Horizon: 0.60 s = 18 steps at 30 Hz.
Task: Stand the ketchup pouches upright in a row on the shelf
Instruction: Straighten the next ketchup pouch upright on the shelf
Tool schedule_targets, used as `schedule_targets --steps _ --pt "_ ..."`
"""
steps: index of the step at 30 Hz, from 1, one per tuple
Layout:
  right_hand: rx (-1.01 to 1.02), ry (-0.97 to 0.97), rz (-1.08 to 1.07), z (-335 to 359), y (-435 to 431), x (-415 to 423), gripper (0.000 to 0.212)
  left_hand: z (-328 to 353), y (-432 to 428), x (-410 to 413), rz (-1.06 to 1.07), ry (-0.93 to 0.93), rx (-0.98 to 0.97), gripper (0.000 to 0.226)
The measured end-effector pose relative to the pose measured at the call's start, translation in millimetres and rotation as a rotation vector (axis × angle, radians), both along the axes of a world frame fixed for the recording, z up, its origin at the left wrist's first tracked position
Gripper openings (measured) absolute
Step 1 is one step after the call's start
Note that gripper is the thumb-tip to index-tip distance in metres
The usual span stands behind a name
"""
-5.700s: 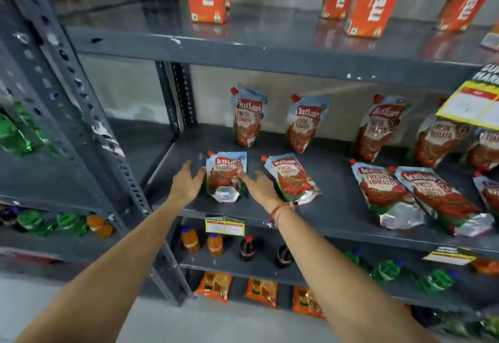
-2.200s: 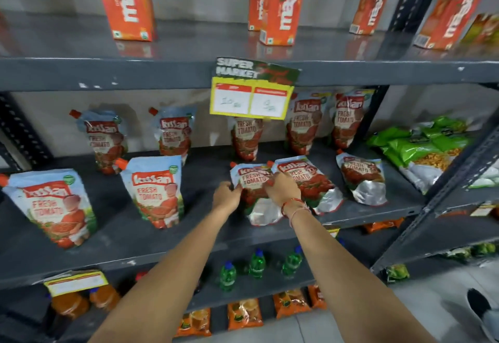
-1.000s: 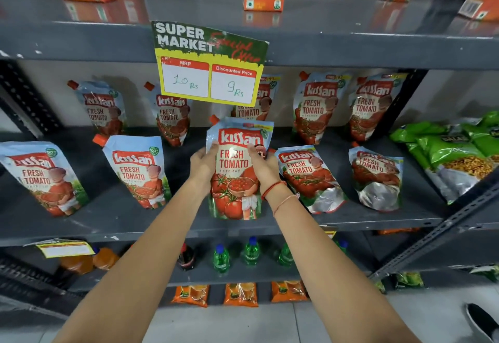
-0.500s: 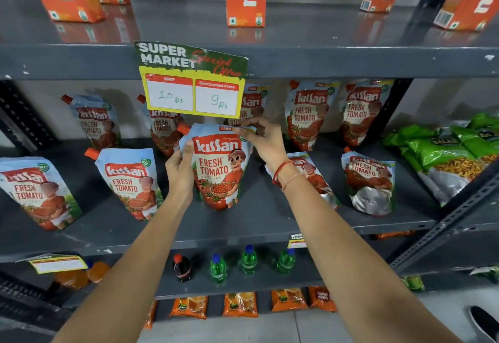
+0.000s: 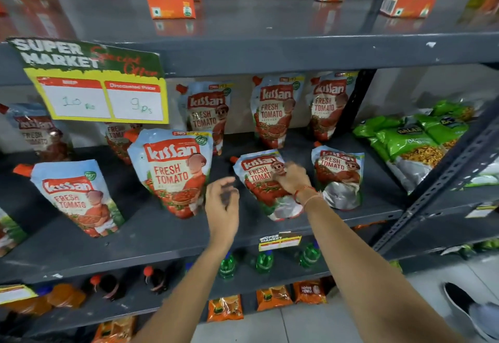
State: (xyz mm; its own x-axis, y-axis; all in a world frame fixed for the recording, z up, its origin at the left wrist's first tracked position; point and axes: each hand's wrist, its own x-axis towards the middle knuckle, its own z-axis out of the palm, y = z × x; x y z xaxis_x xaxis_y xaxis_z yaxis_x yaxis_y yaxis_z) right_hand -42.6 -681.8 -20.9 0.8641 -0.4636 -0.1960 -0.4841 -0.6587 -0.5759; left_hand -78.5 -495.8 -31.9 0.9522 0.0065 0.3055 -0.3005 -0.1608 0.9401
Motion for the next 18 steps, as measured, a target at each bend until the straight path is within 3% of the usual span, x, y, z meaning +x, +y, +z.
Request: schedule_targets --steps 4,8,13,16,18 --pt "0.115 -0.053 -0.042 -11 6 -3 0.062 -17 -22 32 0.058 0.398 0.022 0.025" --pt "0.162 -0.051 -0.079 -21 5 -4 0.072 -25 -41 61 0.083 0.769 -0.140 0.039" --pt "0.369 -0.099 -0.194 -19 -5 1 0.068 -4 -75 77 0.094 0.969 -0.340 0.045" --pt "0.571 -0.205 -0.296 -16 -6 -3 0.055 0 -80 86 0.017 1.003 -0.342 0.056" --pt "0.623 -0.275 -0.313 -10 -9 -3 0.067 3 -79 89 -0.006 0.993 -0.296 0.063"
